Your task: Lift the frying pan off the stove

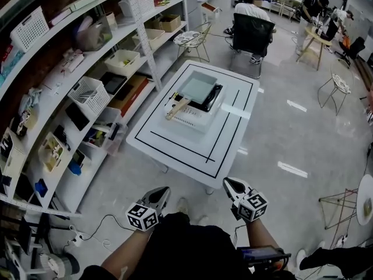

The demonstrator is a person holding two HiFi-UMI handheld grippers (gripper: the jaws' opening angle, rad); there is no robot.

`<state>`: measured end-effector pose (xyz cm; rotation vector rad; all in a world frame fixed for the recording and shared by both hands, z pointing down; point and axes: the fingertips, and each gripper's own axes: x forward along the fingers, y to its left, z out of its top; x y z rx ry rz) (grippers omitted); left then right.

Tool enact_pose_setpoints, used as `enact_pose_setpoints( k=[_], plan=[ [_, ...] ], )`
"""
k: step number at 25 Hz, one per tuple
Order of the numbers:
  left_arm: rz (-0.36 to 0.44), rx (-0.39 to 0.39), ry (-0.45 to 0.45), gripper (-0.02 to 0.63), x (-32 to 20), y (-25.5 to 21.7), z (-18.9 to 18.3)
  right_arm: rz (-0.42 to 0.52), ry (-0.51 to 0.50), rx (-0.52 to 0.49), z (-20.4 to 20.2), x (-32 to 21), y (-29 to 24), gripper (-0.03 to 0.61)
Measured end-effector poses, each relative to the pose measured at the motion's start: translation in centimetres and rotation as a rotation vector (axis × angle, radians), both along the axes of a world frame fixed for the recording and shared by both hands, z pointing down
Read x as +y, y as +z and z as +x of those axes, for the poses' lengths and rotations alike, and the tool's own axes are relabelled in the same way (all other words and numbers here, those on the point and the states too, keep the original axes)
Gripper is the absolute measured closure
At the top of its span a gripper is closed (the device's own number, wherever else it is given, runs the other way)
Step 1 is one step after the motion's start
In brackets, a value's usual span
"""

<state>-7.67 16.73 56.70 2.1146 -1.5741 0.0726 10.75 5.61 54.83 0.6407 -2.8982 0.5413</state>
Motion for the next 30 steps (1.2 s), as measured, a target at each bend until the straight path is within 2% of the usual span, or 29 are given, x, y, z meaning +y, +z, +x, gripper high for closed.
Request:
enact_pose_setpoints(
  k=[5, 15, 30],
  plan=[
    [0.007, -0.017, 0.016, 0.604, -1.6, 0.2, -0.6, 0.003, -0.002, 0.010, -0.7, -1.4, 0.4, 0.554],
    [0.033, 0.006, 0.110, 0.604, -8.3, 0.1, -1.1, -0.005, 0.031, 0.046, -1.9, -5.1, 0.9, 0.554],
    [0.007, 0.048, 0.160, 0.604, -16.1, 0.8, -7.1, -0.004, 0.061, 0.056, -8.3, -12.4, 0.4, 0.554]
  ],
)
